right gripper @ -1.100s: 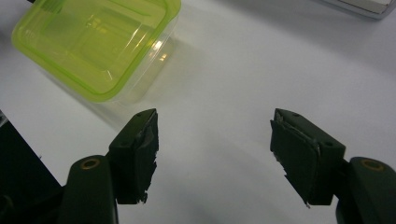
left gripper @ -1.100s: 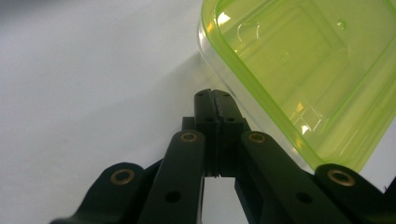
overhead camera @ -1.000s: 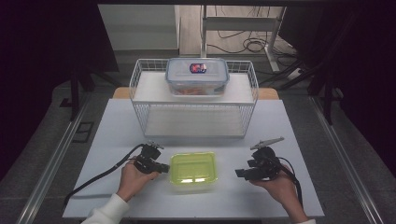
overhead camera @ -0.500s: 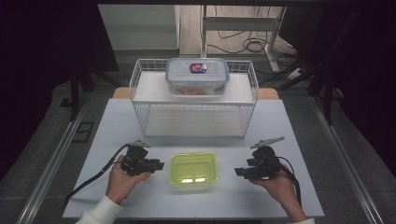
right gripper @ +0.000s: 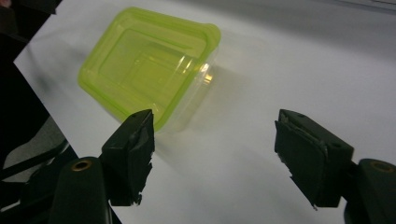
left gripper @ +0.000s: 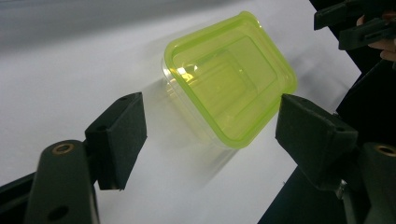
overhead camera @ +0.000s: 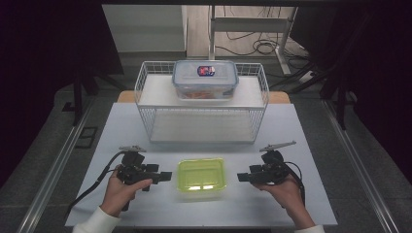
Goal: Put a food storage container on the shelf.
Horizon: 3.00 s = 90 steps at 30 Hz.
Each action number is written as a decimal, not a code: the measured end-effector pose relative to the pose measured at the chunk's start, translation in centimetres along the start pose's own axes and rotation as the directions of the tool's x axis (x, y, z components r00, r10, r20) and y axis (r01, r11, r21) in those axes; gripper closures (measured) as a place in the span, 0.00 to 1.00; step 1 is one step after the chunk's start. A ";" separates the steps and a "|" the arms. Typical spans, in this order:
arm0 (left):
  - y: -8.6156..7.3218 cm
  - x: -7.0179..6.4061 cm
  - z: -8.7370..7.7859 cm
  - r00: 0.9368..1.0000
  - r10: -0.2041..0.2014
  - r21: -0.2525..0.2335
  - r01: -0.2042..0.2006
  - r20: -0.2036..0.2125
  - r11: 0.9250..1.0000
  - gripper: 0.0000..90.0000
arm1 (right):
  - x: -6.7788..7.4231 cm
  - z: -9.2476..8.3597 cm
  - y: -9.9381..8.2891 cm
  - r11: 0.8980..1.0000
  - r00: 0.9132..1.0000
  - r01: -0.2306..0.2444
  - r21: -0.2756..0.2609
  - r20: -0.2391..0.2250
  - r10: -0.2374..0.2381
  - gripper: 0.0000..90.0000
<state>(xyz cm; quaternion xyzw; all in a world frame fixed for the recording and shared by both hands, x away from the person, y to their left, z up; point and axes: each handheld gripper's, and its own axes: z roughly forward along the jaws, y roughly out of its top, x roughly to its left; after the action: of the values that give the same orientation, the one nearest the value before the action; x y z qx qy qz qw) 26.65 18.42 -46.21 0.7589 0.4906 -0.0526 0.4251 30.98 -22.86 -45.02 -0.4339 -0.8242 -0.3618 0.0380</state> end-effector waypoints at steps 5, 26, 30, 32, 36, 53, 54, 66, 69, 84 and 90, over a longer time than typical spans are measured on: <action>0.0 0.1 0.5 0.999 -0.018 -0.011 0.019 0.037 1.000 0.26 | 0.4 0.3 0.1 1.000 1.000 -0.006 -0.022 -0.030 0.006 0.31; 0.1 1.0 3.8 0.989 -0.109 0.037 0.105 0.103 0.994 0.39 | 0.9 4.3 1.5 0.998 0.993 -0.054 -0.026 -0.109 0.051 0.44; 0.1 1.6 4.4 0.984 -0.136 0.044 0.132 0.112 0.990 0.41 | 1.0 5.3 1.7 0.998 0.994 -0.065 -0.022 -0.086 0.063 0.45; 0.1 2.0 4.8 0.983 -0.149 0.052 0.144 0.106 0.988 0.41 | 0.9 5.7 1.7 0.997 0.994 -0.078 -0.017 -0.085 0.076 0.45; -0.3 2.7 5.3 0.978 -0.174 0.065 0.168 0.111 0.984 0.45 | 0.5 6.6 1.6 0.994 0.988 -0.112 0.001 -0.109 0.111 0.48; -0.9 3.7 6.1 0.949 -0.231 0.082 0.218 0.215 0.972 0.81 | -0.8 7.6 0.6 0.976 0.954 -0.209 0.056 -0.210 0.216 0.80; -0.9 3.7 5.9 0.949 -0.224 0.074 0.212 0.222 0.974 0.82 | -0.7 7.5 0.6 0.976 0.953 -0.210 0.054 -0.211 0.216 0.81; -0.9 3.0 4.6 0.949 -0.180 0.029 0.179 0.260 0.984 0.90 | 0.0 6.7 0.7 0.982 0.962 -0.186 0.026 -0.198 0.187 0.88; -0.9 3.0 4.5 0.948 -0.175 0.027 0.174 0.267 0.984 0.91 | 0.2 6.4 0.8 0.985 0.967 -0.171 0.018 -0.188 0.171 0.88; -0.2 2.4 2.9 0.950 -0.119 -0.027 0.132 0.287 0.991 0.91 | 1.0 4.7 1.5 0.992 0.966 -0.118 -0.053 -0.237 0.103 0.87; 0.2 1.7 2.2 0.954 -0.079 -0.047 0.097 0.289 0.994 0.90 | 1.2 3.9 1.7 0.991 0.965 -0.102 -0.084 -0.251 0.078 0.87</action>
<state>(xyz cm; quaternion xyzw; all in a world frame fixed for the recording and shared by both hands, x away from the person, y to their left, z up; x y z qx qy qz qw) 28.46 18.05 -48.31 0.7074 0.4584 -0.1662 0.5116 32.46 -18.98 -46.53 -0.4240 -0.7740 -0.4502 0.1360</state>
